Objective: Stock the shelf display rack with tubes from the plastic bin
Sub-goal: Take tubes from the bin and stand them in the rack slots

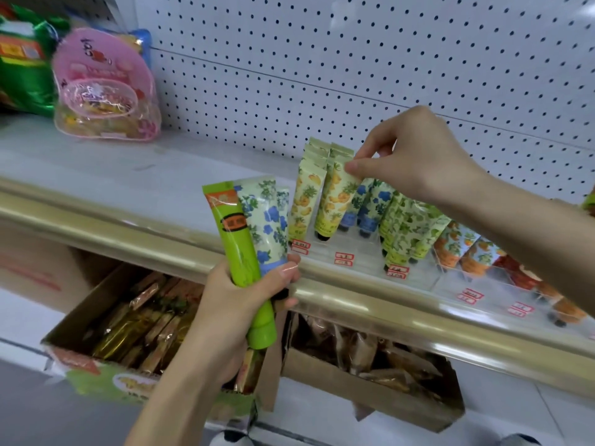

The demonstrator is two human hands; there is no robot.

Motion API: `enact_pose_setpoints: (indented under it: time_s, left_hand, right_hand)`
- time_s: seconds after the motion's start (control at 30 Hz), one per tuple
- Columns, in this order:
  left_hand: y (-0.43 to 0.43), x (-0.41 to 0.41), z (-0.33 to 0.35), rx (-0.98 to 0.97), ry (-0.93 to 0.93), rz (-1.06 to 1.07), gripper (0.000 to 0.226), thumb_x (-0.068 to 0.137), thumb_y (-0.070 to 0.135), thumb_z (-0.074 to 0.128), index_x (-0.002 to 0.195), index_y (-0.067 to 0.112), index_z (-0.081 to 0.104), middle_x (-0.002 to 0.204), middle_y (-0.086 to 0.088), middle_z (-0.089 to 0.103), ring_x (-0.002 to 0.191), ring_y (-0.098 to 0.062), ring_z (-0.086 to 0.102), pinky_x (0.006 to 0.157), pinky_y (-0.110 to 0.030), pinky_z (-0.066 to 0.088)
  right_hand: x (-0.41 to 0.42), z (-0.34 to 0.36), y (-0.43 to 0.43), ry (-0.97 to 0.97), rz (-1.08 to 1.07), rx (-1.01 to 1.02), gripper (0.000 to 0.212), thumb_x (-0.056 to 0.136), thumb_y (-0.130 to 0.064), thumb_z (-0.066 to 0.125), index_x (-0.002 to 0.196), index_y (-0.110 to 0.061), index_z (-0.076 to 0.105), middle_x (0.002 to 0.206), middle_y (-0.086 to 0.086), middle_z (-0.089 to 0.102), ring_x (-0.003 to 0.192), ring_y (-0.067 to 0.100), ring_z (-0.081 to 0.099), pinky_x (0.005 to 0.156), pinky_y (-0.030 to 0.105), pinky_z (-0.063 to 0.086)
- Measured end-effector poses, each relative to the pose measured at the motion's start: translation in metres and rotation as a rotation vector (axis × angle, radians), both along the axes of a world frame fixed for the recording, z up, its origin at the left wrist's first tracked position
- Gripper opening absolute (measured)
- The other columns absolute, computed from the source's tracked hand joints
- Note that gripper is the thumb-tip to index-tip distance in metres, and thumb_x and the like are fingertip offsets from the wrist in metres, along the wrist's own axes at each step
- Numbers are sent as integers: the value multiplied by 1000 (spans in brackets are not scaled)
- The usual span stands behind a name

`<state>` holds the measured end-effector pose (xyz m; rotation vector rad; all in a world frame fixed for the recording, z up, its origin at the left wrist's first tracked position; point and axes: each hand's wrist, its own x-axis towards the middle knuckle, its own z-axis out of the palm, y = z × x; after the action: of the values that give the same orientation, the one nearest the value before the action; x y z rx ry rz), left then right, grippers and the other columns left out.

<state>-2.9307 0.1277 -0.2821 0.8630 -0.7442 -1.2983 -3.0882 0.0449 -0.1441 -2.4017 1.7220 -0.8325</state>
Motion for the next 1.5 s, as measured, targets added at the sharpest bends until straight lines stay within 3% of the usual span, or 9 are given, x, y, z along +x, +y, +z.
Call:
enact_pose_setpoints:
  time_s: [0.1, 0.37, 0.6, 0.97, 1.13, 1.23, 1.3, 1.4, 1.5]
  left_hand:
    - [0, 2, 0, 3, 5, -8, 24, 56, 10, 82, 78, 16, 73, 83, -5, 75, 69, -11, 68, 48, -20, 51]
    - [0, 2, 4, 13, 37, 18, 36, 55, 17, 70, 91, 10, 67, 83, -5, 75, 67, -9, 68, 48, -19, 52]
    - [2, 2, 4, 22, 39, 17, 36, 55, 16, 70, 90, 9, 67, 82, -5, 75, 66, -9, 68, 47, -19, 51]
    - [2, 2, 4, 15, 44, -5, 34, 53, 18, 72, 86, 11, 69, 83, -6, 75, 66, -10, 68, 47, -19, 51]
    - [3, 1, 5, 15, 22, -47, 41, 54, 18, 72, 93, 5, 68, 76, -4, 73, 61, -8, 66, 46, -18, 50]
    - [3, -2, 5, 0, -29, -88, 35, 58, 12, 80, 91, 7, 70, 77, -3, 74, 64, -8, 67, 47, -18, 49]
    - [3, -5, 3, -13, -60, -102, 28, 60, 13, 81, 87, 11, 72, 83, -4, 75, 68, -8, 68, 48, -19, 50]
    - [4, -12, 2, -30, -88, -147, 18, 64, 13, 84, 80, 14, 75, 88, -9, 75, 69, -10, 68, 49, -19, 50]
    - [6, -19, 2, -38, -134, -187, 33, 60, 13, 82, 91, 9, 71, 89, -12, 74, 68, -11, 67, 50, -20, 51]
  right_hand:
    - [2, -2, -3, -18, -5, 29, 16, 78, -28, 76, 70, -15, 72, 47, -11, 42, 35, -2, 40, 44, 17, 28]
    - [4, -11, -4, -35, -10, 107, 12, 79, -24, 75, 70, -16, 71, 51, -10, 52, 48, 4, 45, 49, 22, 34]
    - [7, -13, -5, 109, -39, 81, 11, 77, -29, 75, 77, -20, 68, 55, -11, 46, 53, 6, 43, 60, 27, 38]
    - [11, -14, -4, 186, -76, 17, 13, 78, -32, 72, 76, -22, 66, 60, -12, 49, 59, 5, 46, 54, 26, 35]
    - [8, -6, 3, 86, -49, 65, 13, 80, -32, 72, 82, -21, 66, 59, -8, 48, 51, 7, 47, 49, 24, 36]
    - [2, 12, 14, -98, 35, 15, 8, 80, -27, 72, 83, -20, 68, 65, -3, 50, 47, 7, 42, 40, 11, 33]
    - [3, 22, 27, -203, 169, 105, 11, 79, -30, 73, 81, -20, 70, 67, 0, 50, 46, 5, 40, 43, 12, 33]
    - [7, 21, 43, -106, 311, 233, 19, 74, -41, 73, 85, -25, 71, 70, -4, 53, 49, 3, 45, 50, 14, 38]
    - [10, 16, 47, 19, 367, 242, 22, 71, -40, 76, 84, -23, 71, 68, -5, 54, 47, 0, 43, 50, 15, 38]
